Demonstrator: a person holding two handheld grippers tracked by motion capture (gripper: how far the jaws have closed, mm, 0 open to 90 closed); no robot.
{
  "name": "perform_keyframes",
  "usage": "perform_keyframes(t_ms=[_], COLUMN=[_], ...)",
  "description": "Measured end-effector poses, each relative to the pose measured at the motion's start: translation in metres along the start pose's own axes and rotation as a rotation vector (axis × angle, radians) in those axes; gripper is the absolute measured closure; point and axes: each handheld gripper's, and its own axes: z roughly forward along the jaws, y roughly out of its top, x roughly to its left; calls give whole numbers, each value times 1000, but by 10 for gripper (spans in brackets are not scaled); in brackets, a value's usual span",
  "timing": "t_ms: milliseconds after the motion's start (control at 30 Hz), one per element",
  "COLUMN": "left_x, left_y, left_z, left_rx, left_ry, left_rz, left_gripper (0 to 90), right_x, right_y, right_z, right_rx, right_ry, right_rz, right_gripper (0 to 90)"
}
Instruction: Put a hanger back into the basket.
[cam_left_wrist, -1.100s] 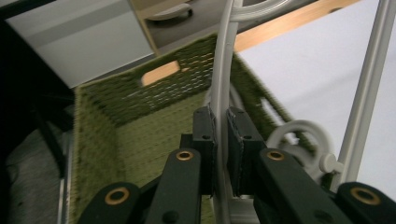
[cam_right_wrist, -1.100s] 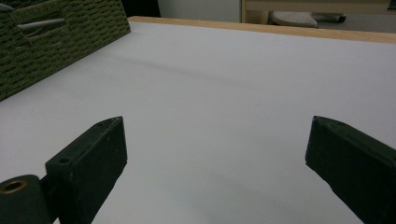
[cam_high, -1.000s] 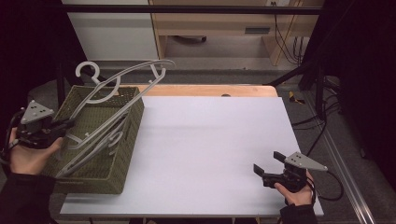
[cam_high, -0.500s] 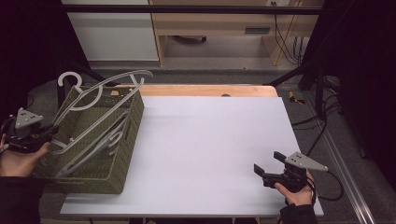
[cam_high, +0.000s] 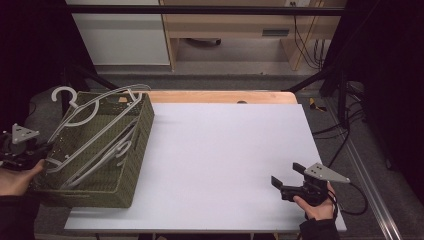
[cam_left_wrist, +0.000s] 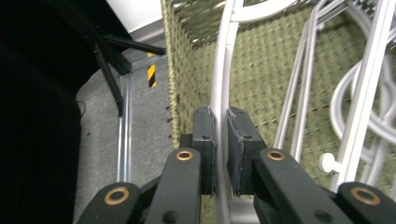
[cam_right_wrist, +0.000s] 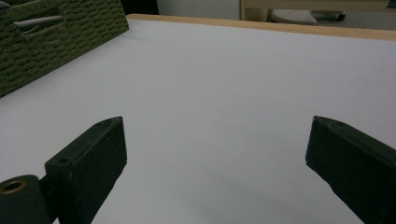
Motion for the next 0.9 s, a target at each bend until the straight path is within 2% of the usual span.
perform_keyframes(t_ms=[67,167,267,433,600,900], left_x=[1,3,2,3,-1,-16], left_y=[-2,-6,-8,-13,-16,-21], left_z=[2,5,7,10,15,27], left_rx=[13,26,47,70,103,117], left_ry=[16,19,33,39,73,70], left_rz=[-5,-12,1,0,32,66], left_gripper=[828,828,828,828,827,826], right_x=[0,0,0,0,0,1], right_y=[0,0,0,0,-1,-1], right_z=[0,0,0,0,1,1], right_rx=[0,1,2,0,3,8], right_ry=[0,-1,-2,0,-1,-3], right_rz=[0,-1,-2,-3,-6,0], right_gripper=[55,55,55,55,55,54])
